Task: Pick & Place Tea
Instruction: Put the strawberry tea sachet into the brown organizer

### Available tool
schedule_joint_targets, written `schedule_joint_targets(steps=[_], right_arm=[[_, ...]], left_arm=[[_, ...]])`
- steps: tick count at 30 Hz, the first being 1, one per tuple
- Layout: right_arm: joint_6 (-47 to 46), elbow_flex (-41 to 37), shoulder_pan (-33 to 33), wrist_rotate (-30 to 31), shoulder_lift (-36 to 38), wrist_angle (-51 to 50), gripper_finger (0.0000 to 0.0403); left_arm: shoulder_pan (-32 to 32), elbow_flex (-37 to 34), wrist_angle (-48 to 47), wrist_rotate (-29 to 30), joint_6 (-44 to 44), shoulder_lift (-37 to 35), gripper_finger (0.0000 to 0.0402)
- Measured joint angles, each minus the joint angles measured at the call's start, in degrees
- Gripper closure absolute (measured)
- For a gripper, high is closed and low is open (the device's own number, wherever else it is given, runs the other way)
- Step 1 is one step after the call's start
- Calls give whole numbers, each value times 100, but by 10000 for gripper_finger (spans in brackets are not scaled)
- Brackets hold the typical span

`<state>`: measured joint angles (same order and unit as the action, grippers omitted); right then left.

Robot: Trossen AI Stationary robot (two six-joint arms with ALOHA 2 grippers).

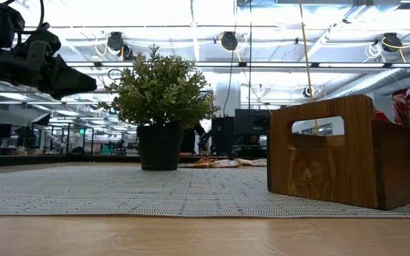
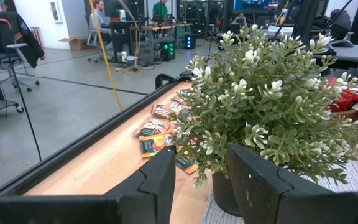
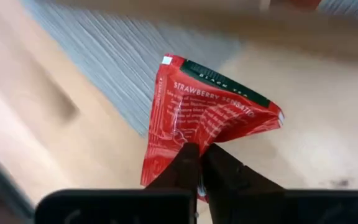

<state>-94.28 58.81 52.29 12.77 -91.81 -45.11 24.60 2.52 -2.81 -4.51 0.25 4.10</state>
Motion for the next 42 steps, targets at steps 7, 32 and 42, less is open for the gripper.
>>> schedule_joint_targets(steps=[7, 32, 42], right_arm=[[-259, 69, 312, 1873, 374, -1101, 400], [-384, -1229, 267, 3785, 365, -373, 400], [-398, -1811, 269, 3455, 375, 528, 399]], left_arm=[[0, -1, 0, 0, 0, 1, 254], [1, 0, 0, 2, 0, 2, 254], [1, 0, 0, 0, 0, 0, 254]])
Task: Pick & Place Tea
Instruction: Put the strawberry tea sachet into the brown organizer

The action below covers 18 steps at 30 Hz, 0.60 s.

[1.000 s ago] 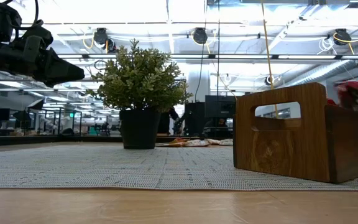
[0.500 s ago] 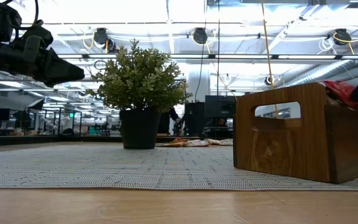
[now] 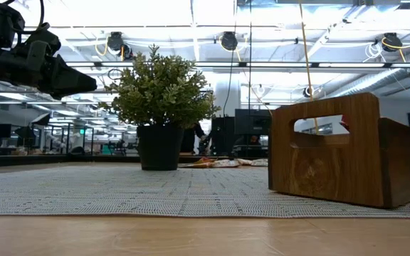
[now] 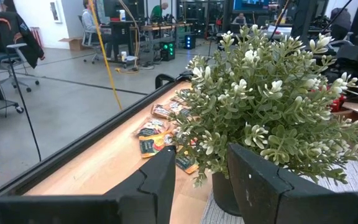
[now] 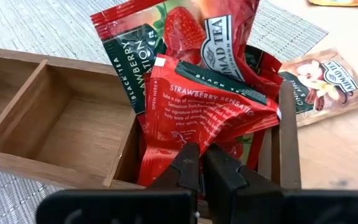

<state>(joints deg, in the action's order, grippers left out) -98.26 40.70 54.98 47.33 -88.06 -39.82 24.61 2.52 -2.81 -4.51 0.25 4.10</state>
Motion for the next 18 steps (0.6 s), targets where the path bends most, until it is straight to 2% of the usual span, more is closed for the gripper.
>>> schedule_joint_targets(steps=[12, 15, 18], right_arm=[[97, 5, 22, -73, 5, 108, 396], [122, 5, 22, -126, 7, 166, 373], [-11, 5, 20, -303, 80, 141, 334]], left_arm=[[0, -2, 0, 1, 0, 1, 254], [0, -1, 0, 1, 0, 1, 254], [-1, 0, 0, 0, 0, 1, 254]])
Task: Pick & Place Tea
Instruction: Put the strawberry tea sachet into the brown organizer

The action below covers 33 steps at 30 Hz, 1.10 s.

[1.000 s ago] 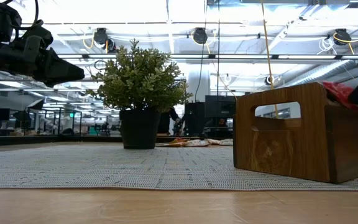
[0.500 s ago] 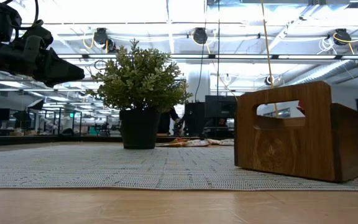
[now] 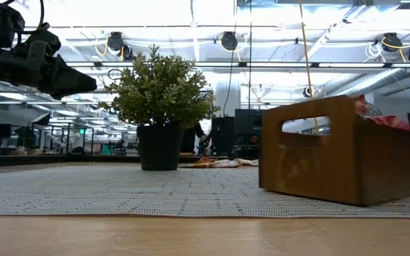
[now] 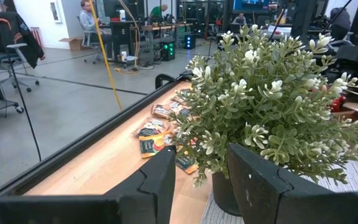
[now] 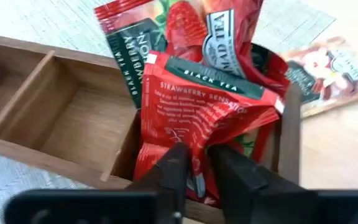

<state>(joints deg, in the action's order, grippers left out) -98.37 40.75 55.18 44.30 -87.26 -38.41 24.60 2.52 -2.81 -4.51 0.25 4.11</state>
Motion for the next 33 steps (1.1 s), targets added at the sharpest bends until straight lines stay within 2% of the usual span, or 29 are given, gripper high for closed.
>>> schedule_joint_targets(steps=[4, 8, 33], right_arm=[[-66, 0, 2, -236, 227, 15, 285], [-28, -9, 4, -282, 512, 11, 263], [29, -7, -44, -583, 1378, -366, 268]], left_arm=[[2, -2, 0, 0, 0, 1, 254], [2, 0, 0, 0, 0, 0, 254], [0, 0, 0, 0, 0, -1, 254]])
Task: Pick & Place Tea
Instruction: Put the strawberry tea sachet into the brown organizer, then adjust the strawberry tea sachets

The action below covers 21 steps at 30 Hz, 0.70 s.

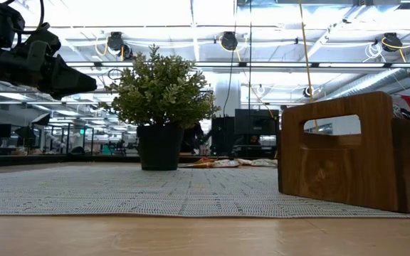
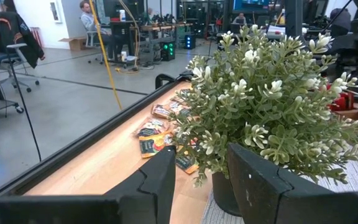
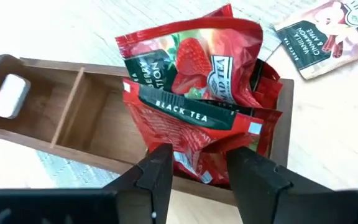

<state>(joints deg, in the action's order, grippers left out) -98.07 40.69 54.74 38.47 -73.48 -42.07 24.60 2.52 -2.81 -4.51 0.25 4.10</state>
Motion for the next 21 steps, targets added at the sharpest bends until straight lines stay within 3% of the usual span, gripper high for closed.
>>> schedule_joint_targets(steps=[14, 21], right_arm=[[398, 4, 0, -104, 1304, -72, 268], [1339, 4, -2, 858, 1986, 14, 268]], left_arm=[[0, -1, 0, 0, 0, 0, 254], [2, -1, 0, 0, 0, 1, 254]])
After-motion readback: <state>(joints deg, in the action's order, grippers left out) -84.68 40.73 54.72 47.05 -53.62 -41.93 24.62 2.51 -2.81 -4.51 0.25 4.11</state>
